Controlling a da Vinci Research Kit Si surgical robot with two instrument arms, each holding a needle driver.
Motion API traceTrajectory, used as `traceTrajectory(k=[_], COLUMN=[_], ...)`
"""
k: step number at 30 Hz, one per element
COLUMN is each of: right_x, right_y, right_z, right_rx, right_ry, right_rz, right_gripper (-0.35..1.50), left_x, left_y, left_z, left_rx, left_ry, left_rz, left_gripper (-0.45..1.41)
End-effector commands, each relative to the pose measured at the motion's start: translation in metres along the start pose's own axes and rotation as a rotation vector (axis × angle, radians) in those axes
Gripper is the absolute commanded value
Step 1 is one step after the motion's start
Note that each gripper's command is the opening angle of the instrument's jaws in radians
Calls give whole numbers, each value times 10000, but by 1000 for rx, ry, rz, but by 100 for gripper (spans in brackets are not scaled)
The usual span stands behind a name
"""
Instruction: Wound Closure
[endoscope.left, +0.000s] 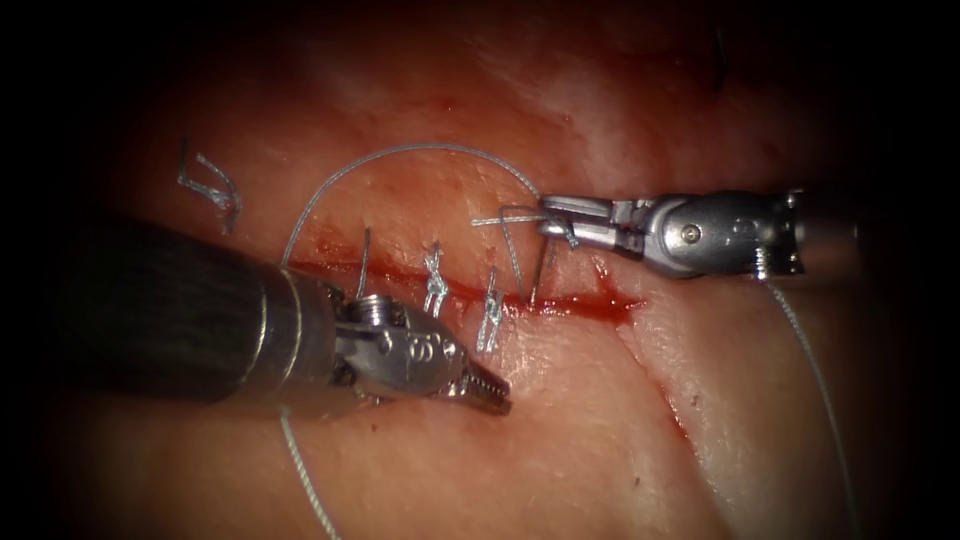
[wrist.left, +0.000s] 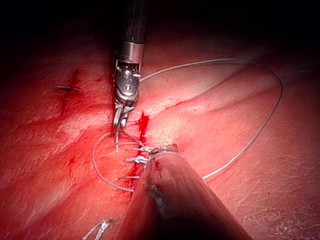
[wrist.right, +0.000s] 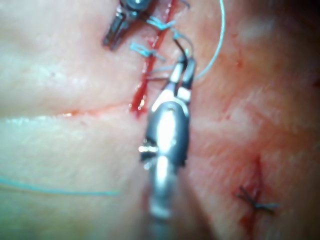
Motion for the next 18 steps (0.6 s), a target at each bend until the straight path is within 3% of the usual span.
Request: traceTrajectory(k=[1,7,18], right_x=[-11,-22,-17], right_y=[4,8,3], right_z=[5,-1,-2], right_rx=[11,83,83], right_ry=[-11,-51,-43], right_rz=[-31,-118,-128], right_gripper=[-35,-35,-35], left_x=[0,-3,-3], left_y=[-1,-1,-1], left_z=[7,5,6], left_rx=[-1,-3,-2], left_ry=[1,0,0], left_rz=[2,4,3], left_gripper=[-20,-21,-21])
